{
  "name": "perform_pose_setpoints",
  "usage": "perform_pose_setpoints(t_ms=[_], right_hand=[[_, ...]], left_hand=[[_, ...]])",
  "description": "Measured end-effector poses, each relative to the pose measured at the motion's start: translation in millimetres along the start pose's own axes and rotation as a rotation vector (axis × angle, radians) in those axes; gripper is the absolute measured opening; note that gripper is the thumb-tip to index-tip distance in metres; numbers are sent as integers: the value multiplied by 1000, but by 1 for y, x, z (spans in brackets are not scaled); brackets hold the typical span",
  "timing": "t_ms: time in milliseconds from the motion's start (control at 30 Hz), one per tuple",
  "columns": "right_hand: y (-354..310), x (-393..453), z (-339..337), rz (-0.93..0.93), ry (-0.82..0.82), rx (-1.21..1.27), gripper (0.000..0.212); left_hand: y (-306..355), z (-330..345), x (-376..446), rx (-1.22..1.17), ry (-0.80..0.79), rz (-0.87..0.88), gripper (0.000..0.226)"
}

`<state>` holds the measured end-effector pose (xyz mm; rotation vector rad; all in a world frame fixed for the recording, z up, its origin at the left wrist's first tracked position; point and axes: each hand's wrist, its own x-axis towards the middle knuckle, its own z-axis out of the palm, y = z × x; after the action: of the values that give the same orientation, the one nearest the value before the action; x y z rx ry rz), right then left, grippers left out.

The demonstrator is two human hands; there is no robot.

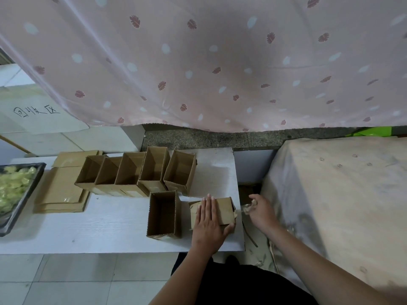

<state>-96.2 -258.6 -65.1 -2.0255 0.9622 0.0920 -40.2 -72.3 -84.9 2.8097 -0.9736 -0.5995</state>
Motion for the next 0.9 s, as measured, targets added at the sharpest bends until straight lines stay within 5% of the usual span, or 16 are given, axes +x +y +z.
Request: perform_pose_setpoints(t_ms=[233, 533, 767, 900], right_hand=[[-31, -1, -4, -114, -112, 105, 13], [-57, -2, -31, -185, -39, 279, 31], [-63, 2, -30, -60, -105, 440, 31], [-56, -1, -27, -108, -209, 319, 24]], left_hand=[[10, -24, 12, 89, 3, 151, 103], [5, -46, 21, -345, 191, 95, 86], [-10, -32, 8, -512, 99, -23, 109], [-20, -24, 4, -496, 77, -80, 101]])
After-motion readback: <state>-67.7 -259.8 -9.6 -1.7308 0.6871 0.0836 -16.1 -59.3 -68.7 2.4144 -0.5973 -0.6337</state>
